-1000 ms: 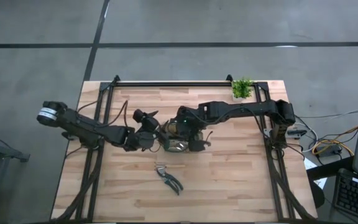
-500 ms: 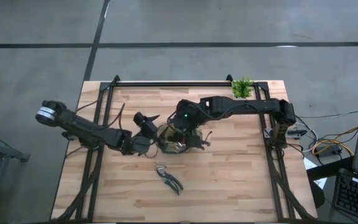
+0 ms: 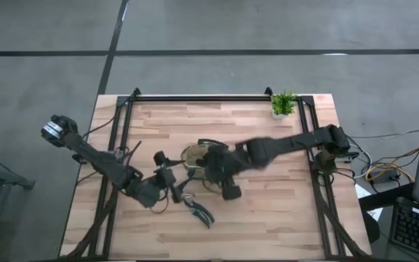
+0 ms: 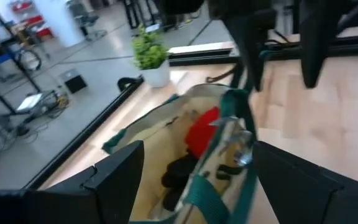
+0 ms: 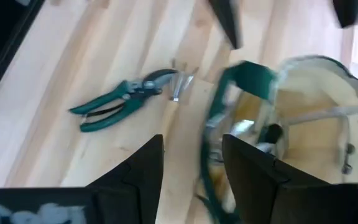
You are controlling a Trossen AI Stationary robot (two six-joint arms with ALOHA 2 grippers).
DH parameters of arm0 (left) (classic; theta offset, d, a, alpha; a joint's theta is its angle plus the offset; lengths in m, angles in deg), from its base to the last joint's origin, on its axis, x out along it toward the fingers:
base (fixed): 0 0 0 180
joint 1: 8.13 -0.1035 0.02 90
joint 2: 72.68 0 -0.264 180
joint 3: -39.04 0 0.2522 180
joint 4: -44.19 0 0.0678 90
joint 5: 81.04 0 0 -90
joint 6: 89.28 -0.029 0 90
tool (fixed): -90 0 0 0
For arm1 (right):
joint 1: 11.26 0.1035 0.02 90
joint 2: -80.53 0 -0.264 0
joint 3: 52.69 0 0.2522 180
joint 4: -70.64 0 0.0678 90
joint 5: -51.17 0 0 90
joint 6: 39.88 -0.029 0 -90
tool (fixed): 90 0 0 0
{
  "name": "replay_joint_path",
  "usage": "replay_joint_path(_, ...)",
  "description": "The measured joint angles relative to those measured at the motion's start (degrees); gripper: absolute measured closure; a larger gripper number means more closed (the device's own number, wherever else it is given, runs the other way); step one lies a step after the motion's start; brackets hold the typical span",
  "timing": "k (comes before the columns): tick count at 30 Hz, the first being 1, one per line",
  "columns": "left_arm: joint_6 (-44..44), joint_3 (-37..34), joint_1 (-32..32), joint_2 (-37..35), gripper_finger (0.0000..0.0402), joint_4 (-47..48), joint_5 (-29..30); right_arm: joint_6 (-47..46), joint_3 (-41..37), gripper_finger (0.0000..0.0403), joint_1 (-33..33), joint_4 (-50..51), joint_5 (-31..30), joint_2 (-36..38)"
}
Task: Pick & Place Garden tools in Gardening bag
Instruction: Put the green shear scissors into the brown gardening bag
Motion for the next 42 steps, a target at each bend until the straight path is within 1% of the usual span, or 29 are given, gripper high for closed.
replay_joint_path(2,-1.8,0.0,1.9,0.0,0.0099,0.1,-0.6,-0.9,0.0,0.0252,2.3,0.0,-2.5,0.0)
replay_joint_path(3,-3.4,-0.2,2.7,0.0,0.0099,0.2,-3.2,-1.9,0.0,0.0254,3.2,0.0,-3.5,0.0)
replay_joint_path(5,-6.4,-1.4,4.1,0.0,0.0099,-0.1,-11.4,-4.3,0.0,0.0257,4.8,0.0,-4.0,0.0)
replay_joint_path(7,-6.6,-2.8,4.5,0.4,0.0099,-2.8,-20.4,-6.7,-0.2,0.0261,6.4,-0.1,-4.2,0.0)
replay_joint_path(8,-5.9,-3.4,4.4,0.6,0.0099,-4.4,-23.2,-7.6,-0.5,0.0262,7.2,-0.3,-4.2,0.0)
replay_joint_path(9,-4.9,-3.9,4.3,0.9,0.0099,-5.3,-24.7,-8.3,-0.9,0.0263,7.9,-0.6,-4.0,0.0)
replay_joint_path(11,-4.0,-4.1,4.3,2.3,0.0099,-5.1,-25.5,-9.2,-1.7,0.0266,9.0,-1.3,-4.1,0.0)
replay_joint_path(13,-2.5,-4.1,4.3,3.9,0.0101,-5.3,-26.8,-10.1,-2.4,0.0269,9.7,-1.7,-5.4,0.0)
replay_joint_path(15,-1.9,-3.5,4.3,5.7,0.0105,-5.9,-29.3,-10.9,-3.4,0.0272,10.2,-2.0,-6.4,0.0)
replay_joint_path(22,-3.7,2.9,4.3,15.0,0.0122,-6.8,-37.3,-14.2,-7.6,0.0283,10.7,-1.9,-6.9,0.0)
replay_joint_path(24,-5.1,5.3,4.3,17.7,0.0128,-6.4,-38.1,-15.0,-8.6,0.0286,10.7,-1.9,-6.9,0.0)
replay_joint_path(33,-7.9,14.5,2.6,29.3,0.0149,2.8,-39.0,-15.5,-9.9,0.029,10.7,-2.1,-6.8,0.0)
replay_joint_path(37,-8.1,18.4,1.6,32.6,0.0157,5.9,-40.2,-14.3,-9.9,0.0285,10.6,-2.1,-6.9,0.0)
replay_joint_path(42,-10.3,20.5,1.4,35.0,0.0175,8.2,-41.6,-13.6,-9.9,0.0283,10.3,-2.1,-6.9,0.1)
